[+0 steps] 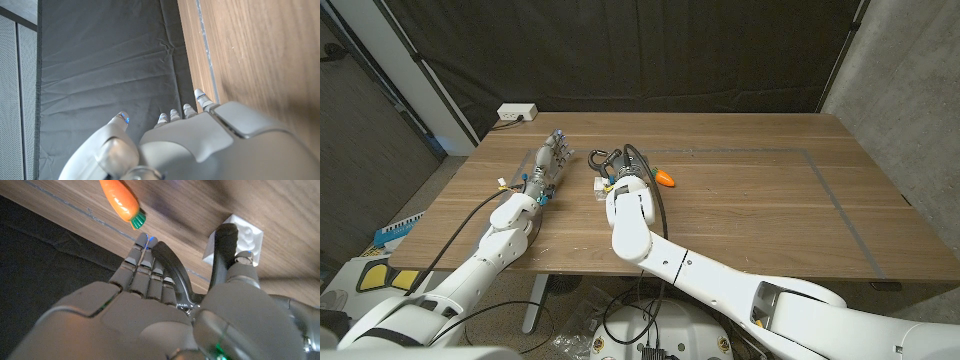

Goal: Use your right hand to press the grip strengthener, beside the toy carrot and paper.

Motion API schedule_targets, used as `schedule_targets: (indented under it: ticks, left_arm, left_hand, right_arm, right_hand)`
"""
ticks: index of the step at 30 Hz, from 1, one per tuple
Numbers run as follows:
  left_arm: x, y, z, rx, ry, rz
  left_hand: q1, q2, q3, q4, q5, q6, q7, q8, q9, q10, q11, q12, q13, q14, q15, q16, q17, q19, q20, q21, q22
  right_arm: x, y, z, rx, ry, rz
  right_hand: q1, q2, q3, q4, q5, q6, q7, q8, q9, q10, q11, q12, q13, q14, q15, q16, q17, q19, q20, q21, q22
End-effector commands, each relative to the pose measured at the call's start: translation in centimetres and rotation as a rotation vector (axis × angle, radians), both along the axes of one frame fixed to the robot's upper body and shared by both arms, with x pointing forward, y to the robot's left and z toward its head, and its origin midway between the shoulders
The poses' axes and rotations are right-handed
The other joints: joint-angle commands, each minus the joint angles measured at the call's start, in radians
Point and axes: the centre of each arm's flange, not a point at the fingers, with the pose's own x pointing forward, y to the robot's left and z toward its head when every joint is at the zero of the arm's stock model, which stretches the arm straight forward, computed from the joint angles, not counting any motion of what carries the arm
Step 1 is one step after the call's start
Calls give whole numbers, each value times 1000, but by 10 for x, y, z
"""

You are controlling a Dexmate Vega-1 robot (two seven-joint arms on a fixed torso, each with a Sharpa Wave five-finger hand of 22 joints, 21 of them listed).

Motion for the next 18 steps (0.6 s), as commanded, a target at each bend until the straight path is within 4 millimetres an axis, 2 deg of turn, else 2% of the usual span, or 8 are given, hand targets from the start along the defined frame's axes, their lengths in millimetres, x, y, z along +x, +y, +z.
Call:
schedule_targets:
  ticks: [1, 4, 7, 12, 15, 16, 18]
  left_arm:
    - [-3, -4, 1, 7, 0, -3]
    - [-4, -4, 1, 10, 0, -1]
    - [-5, -4, 1, 10, 0, 1]
    - [-6, -6, 2, 11, -2, 1]
    - [-7, -6, 3, 12, -3, 2]
    - [-7, -7, 3, 13, -3, 2]
    - [-7, -7, 3, 13, -2, 3]
  left_hand:
    - [1, -4, -4, 0, 11, -93, -4, 4, 2, -27, 5, 3, 3, -40, -1, 2, 3, -32, 7, -4, 2]
    - [1, -4, -5, 0, 11, -93, -4, 4, 2, -27, 6, 3, 3, -40, -2, 2, 3, -32, 8, -4, 2]
    - [0, -5, -5, 0, 11, -92, -4, 4, 2, -26, 6, 3, 3, -39, -2, 2, 3, -31, 7, -4, 2]
    - [-1, -5, -6, 0, 12, -94, -7, 3, 2, -26, 6, 3, 3, -40, 0, 2, 3, -31, 8, -5, 2]
    - [-2, -6, -6, -1, 13, -95, -8, 3, 2, -27, 6, 3, 3, -40, -1, 2, 3, -31, 8, -5, 2]
    - [-2, -6, -7, -1, 13, -95, -8, 3, 2, -26, 6, 3, 3, -40, -1, 2, 3, -31, 8, -5, 2]
    - [-2, -6, -7, -1, 13, -95, -8, 3, 2, -26, 5, 3, 3, -41, -1, 2, 3, -31, 8, -5, 2]
  right_arm:
    - [-2, -33, 17, 122, -185, -48]
    - [-3, -42, 23, 144, -237, -62]
    - [-4, -51, 26, 165, -287, -74]
    - [-5, -62, 30, 193, -330, -86]
    - [-5, -67, 31, 209, -359, -81]
    - [-5, -68, 32, 216, -368, -81]
    - [-6, -70, 32, 224, -375, -76]
  right_hand:
    - [125, 120, 114, 65, -3, 88, -104, -5, 3, 22, -31, -5, 3, 16, -62, -6, 4, 3, -5, 7, 5]
    - [130, 115, 117, 61, -2, 96, -112, -2, 3, 24, -36, -6, 3, 23, -69, -6, 3, 5, -9, 10, 6]
    - [160, 111, 135, 49, 2, 123, -128, 7, 4, 60, -50, -1, 7, 74, -101, 1, 2, 30, -28, 34, 12]
    - [171, 109, 144, 50, 2, 140, -136, 12, 4, 82, -62, 2, 10, 112, -120, 9, 5, 59, -50, 57, 18]
    - [181, 111, 152, 51, 1, 158, -145, 19, 4, 110, -63, 7, 12, 144, -137, 17, 9, 79, -72, 77, 23]
    - [192, 111, 158, 48, 1, 176, -151, 25, 4, 132, -67, 11, 11, 171, -148, 24, 10, 95, -85, 91, 27]
    - [206, 112, 167, 46, 2, 194, -158, 31, 4, 145, -74, 9, 10, 188, -158, 26, 11, 129, -104, 114, 32]
